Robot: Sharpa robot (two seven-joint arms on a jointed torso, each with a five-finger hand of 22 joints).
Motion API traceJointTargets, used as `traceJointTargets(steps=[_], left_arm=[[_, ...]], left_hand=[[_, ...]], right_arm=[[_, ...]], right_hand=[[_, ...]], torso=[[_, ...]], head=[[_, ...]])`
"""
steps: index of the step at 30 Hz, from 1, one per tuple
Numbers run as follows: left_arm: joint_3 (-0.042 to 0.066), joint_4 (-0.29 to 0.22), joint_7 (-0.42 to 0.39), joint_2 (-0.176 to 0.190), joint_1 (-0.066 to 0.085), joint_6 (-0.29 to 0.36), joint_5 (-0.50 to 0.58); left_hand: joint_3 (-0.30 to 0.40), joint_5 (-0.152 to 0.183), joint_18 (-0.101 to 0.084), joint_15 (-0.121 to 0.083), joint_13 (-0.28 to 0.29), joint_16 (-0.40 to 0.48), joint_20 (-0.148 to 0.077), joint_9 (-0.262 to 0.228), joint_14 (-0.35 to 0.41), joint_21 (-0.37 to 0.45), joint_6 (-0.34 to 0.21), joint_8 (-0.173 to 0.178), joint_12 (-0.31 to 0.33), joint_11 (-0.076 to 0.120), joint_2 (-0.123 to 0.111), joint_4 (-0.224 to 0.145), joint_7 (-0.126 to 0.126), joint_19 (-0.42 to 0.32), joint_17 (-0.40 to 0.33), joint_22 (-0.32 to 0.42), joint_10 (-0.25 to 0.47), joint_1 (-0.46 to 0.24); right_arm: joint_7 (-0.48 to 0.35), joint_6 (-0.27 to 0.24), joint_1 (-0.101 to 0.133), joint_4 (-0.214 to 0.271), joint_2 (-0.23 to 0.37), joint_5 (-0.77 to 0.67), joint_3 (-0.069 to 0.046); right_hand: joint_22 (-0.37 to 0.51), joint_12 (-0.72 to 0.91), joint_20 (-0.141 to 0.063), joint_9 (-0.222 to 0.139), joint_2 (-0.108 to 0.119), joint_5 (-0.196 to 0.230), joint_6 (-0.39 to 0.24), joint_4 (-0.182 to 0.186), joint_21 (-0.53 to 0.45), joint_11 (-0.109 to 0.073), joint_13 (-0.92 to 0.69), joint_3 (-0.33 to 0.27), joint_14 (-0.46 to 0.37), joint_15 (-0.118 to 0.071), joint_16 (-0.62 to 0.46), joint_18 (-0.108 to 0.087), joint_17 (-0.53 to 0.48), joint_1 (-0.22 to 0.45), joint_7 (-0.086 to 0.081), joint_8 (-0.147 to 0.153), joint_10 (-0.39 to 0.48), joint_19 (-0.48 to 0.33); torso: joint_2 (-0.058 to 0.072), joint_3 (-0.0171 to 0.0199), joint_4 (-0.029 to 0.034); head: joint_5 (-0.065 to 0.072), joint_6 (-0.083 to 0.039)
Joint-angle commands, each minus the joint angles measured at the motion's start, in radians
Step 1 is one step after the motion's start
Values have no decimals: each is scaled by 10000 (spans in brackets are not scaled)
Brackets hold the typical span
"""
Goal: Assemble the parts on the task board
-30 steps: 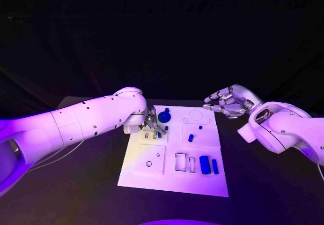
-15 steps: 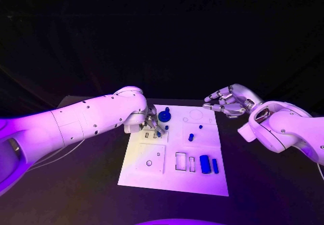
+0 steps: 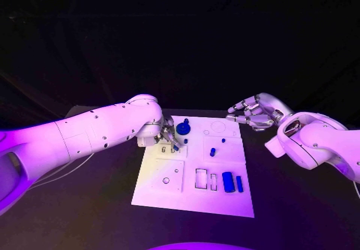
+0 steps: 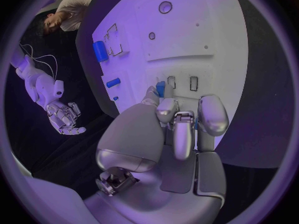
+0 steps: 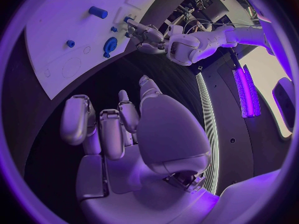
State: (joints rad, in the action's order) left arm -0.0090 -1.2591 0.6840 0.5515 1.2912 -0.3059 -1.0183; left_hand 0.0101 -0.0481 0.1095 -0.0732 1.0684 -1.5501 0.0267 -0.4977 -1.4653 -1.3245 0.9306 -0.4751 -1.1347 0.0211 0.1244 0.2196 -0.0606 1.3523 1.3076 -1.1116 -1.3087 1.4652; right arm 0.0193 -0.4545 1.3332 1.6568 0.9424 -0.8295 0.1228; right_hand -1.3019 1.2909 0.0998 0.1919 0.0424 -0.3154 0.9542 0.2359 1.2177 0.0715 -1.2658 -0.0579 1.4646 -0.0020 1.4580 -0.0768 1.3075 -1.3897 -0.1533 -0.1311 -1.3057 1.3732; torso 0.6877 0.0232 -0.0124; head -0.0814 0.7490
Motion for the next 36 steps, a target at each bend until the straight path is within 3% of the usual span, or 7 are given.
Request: traceJointTargets(steps=[1,3,6,10,23,26,36], left_arm=[[-15,-135,-209,109,-17,255,259],[-16,-254,-259,230,-16,471,408],[-14,-472,-297,451,-15,734,653],[-11,-729,-318,725,-11,1001,814],[-9,-1292,-408,1244,-62,1774,607],[-10,-1335,-433,1261,-113,1849,389],[-12,-1246,-376,1108,-328,1969,-79]], left_hand=[[1149,-39,-167,-47,22,-6,-18,-25,-960,-58,61,51,52,-18,-334,-680,39,-45,2353,-25,17,48],[1926,-36,-165,-36,11,-7,-17,-44,-961,-60,111,92,82,-1,-756,-673,46,-59,2357,-28,-31,-144],[4038,-37,-156,-19,-8,-3,-12,-172,-963,-68,201,108,125,-12,-1674,-633,45,-79,2362,-50,-122,-972],[4903,-45,-164,-38,11,-4,8,-290,-965,-71,260,51,111,-27,-2130,-756,73,-82,2369,-61,-164,-1506],[5934,-42,-178,-68,27,-7,-23,-471,-970,-124,344,-27,109,19,-2620,-1152,101,-29,2380,-162,-223,-2210],[6437,-608,-180,-52,21,-6,-17,-556,-970,-141,332,-68,133,16,-2726,-1354,82,-22,2381,-189,-226,-2379],[6705,-678,-183,-55,8,-6,-11,-645,-972,-153,330,-123,147,8,-2823,-1470,90,-17,2384,-210,-245,-2615]], right_arm=[[-12,116,-12,-3,4,-75,3],[-13,114,-16,-6,8,-71,4],[-13,109,-20,-17,12,-55,6],[-4,103,-23,-30,18,-33,8],[-3,100,-38,-52,33,-18,19],[-5,99,-46,-57,35,-16,21],[-13,86,-62,-56,30,-15,23]], right_hand=[[9,-26,-10,9,-20,-67,13,-3,-60,-57,-7,-45,594,-67,-48,-95,733,106,44,-56,18,-81],[9,-26,-10,9,-20,-67,13,-3,-60,-57,-7,-45,594,-67,-48,-95,733,106,44,-56,18,-81],[9,-26,-10,9,-20,-67,13,-3,-60,-57,-7,-45,594,-67,-48,-95,733,106,44,-56,18,-81],[9,-26,-10,9,-20,-67,13,-3,-60,-57,-7,-45,594,-67,-48,-95,733,106,44,-56,18,-81],[13,-22,-11,11,-23,-73,14,11,-69,-57,-9,-61,592,-67,-56,-96,723,130,44,-59,14,-82],[13,-22,-11,11,-23,-73,14,11,-69,-57,-9,-61,592,-67,-56,-96,723,130,44,-59,14,-82],[13,-22,-11,11,-23,-73,14,11,-69,-57,-9,-61,592,-67,-56,-96,723,130,44,-59,14,-82]], torso=[[-7,7,9],[1,3,8],[-2,3,16],[-5,4,37],[-11,5,49],[-11,8,52],[1,11,21]], head=[[-6,-11],[-10,-22],[-27,-24],[-20,-28],[-51,25],[-66,35],[-96,88]])
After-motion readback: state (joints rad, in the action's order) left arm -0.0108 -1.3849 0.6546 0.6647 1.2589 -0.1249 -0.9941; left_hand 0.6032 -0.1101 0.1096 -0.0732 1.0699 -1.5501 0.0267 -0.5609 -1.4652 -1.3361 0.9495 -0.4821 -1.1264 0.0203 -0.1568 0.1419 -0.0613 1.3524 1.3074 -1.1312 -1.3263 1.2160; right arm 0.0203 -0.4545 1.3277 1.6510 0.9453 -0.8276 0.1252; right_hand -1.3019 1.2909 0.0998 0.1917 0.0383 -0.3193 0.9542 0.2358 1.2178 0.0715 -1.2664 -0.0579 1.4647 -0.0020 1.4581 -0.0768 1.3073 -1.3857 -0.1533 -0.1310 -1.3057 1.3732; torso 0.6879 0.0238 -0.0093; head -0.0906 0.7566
